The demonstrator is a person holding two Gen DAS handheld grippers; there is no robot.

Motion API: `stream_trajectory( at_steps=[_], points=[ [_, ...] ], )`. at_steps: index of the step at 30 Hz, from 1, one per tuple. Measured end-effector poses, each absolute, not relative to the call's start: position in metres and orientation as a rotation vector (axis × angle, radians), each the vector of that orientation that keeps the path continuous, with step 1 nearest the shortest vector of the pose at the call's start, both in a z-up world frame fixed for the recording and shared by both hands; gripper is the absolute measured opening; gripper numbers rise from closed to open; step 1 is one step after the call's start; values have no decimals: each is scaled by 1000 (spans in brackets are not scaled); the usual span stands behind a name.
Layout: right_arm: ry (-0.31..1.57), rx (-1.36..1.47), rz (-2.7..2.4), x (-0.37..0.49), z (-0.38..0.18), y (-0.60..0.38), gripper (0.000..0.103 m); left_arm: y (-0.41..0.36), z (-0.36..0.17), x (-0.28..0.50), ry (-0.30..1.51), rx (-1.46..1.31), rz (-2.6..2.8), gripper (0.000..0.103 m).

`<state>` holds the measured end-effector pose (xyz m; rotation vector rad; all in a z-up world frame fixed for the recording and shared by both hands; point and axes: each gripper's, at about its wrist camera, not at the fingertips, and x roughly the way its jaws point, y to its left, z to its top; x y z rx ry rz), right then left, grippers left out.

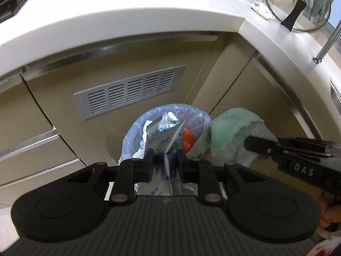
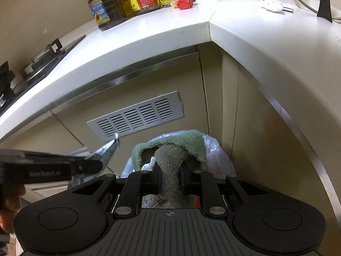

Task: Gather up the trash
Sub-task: 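Carry the silver packet and green towel down over the trash bin, then open both tools to drop the packet and towel into the bin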

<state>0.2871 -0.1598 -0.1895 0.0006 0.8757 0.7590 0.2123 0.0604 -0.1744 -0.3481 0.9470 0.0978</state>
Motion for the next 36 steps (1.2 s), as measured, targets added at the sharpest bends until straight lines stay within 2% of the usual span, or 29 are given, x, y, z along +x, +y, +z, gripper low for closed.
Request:
stream_trajectory(
  at_steps=[5,7,9,10,36],
  points=[
    [855,10,747,296,-206,-151,17,59,-183,217,947,-349,108,20],
    [883,23,745,304,-216,-146,23,60,-185,220,948,-347,110,20],
    [917,53,747,311,-226,-144,54,61,-186,222,950,-344,110,20],
    [915,64,739,313,-229,-145,58,61,-187,222,951,-341,110,20],
    [1011,9,586,326,-258,-156,60,46,-216,274,1010,-284,40,21]
  ],
)
